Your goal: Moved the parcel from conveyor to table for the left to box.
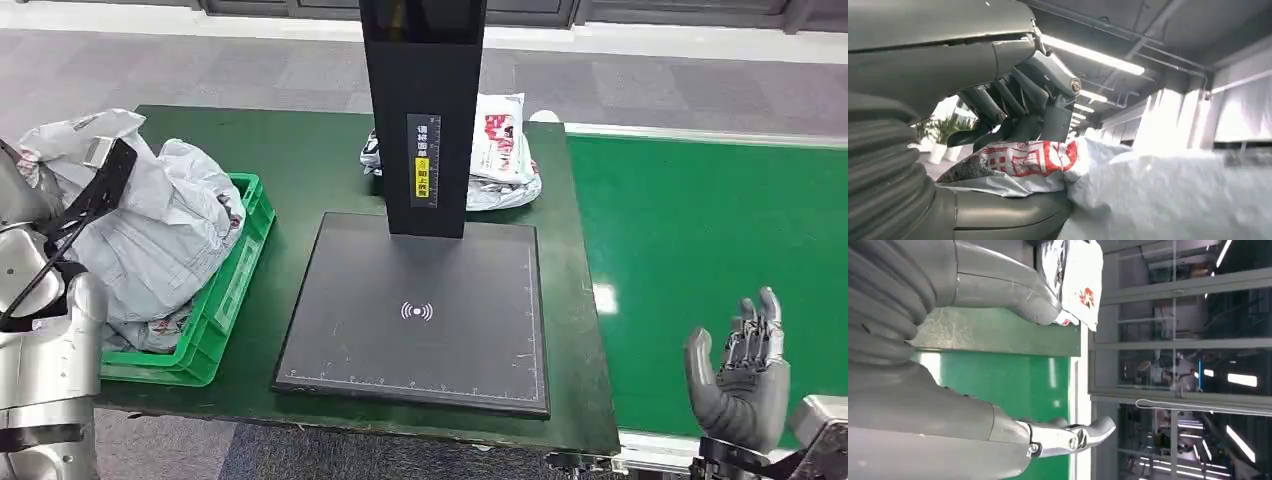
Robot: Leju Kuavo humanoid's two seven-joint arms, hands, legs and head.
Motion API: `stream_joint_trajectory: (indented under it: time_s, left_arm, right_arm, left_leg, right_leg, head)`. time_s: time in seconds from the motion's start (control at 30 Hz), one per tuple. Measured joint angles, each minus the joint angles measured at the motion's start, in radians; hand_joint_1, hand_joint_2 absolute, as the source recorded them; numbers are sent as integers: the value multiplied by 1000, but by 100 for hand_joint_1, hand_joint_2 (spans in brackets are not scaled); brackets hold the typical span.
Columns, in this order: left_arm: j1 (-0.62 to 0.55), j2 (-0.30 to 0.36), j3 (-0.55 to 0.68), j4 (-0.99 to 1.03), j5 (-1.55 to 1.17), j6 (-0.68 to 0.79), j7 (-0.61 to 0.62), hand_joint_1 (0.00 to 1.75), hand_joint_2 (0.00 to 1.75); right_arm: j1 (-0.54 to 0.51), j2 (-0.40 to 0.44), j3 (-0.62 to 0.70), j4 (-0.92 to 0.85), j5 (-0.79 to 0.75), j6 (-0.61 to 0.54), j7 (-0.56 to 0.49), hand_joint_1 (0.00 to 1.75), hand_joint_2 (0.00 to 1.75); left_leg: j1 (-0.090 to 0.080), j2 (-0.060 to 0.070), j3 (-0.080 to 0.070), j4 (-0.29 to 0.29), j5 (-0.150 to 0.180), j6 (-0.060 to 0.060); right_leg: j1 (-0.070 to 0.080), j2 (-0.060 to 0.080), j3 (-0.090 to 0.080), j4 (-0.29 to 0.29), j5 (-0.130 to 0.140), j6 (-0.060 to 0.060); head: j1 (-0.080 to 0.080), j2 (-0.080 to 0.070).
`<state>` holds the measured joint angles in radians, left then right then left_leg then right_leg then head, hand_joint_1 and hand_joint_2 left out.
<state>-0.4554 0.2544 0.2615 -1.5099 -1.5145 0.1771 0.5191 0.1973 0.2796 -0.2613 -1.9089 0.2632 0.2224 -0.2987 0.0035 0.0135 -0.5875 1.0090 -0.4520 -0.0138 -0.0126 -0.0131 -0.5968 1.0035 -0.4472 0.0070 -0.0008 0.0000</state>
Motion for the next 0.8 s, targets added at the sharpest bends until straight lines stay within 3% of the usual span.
stream_joint_trajectory:
  time_s: [0.8]
  left_arm:
    - [50,51,-39,56,0,-83,26,175,175]
  right_arm:
    - [0,0,0,3,0,14,6,0,175]
  left_leg:
    - [0,0,0,0,0,0]
  right_leg:
    - [0,0,0,0,0,0]
  head:
    - [0,0]
